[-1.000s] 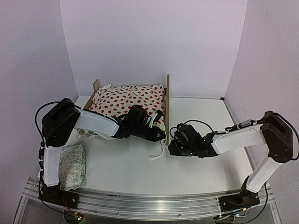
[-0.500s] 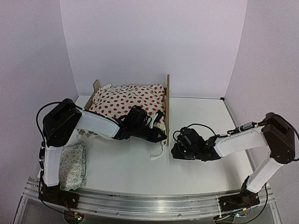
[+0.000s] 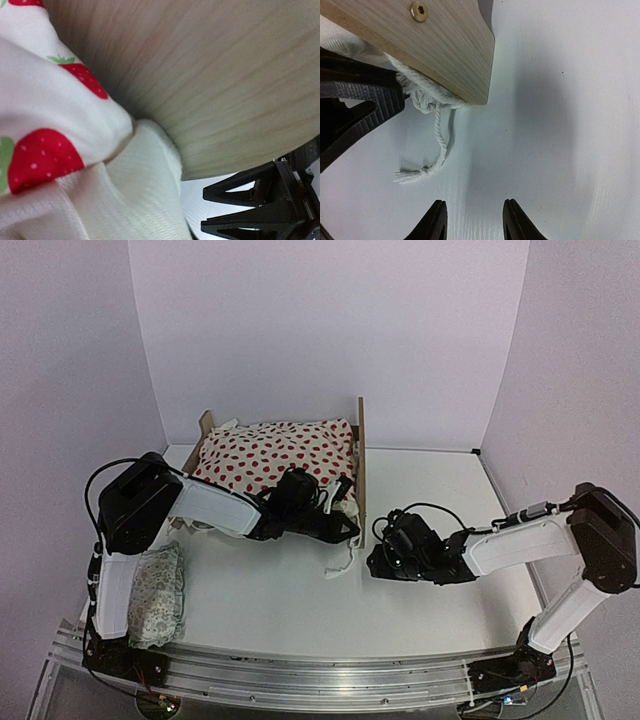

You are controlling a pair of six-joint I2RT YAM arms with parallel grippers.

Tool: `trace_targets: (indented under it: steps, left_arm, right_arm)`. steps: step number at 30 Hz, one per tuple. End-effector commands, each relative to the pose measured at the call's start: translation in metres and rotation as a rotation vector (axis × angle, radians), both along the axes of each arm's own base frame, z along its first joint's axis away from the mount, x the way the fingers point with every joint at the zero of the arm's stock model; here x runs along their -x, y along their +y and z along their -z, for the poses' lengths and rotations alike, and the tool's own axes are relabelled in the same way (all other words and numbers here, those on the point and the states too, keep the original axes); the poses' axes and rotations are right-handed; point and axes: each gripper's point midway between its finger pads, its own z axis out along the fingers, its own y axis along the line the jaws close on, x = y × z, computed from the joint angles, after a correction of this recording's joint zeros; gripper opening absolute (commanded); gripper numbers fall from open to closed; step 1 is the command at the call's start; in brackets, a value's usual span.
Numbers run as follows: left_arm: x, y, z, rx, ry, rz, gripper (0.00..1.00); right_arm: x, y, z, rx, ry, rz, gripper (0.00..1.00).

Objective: Set up the pet bed
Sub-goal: Tie the right ropes of the mattress at the bed frame base.

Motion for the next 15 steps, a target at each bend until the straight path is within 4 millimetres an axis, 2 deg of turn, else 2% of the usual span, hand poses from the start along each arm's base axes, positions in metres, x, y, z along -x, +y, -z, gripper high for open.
trace_targets:
  steps: [1,10,15]
  left_arm:
    - [-0.019,0.001,0.004,-0.002,-0.008,-0.078,0.26]
    - [-0.036,0.004,0.009,0.008,-0.012,-0.199,0.26]
    - [-0.023,-0.010,-0.005,0.062,-0.073,-0.155,0.31]
  right_arm:
    - [-0.004,-0.001,-0.016,-0.040,-0.039,0.016,0.39]
    - [0.001,-0.005,-0.015,-0.051,-0.028,0.020,0.40]
    - [0.006,-0.007,-0.014,-0.059,-0.017,0.007,0.39]
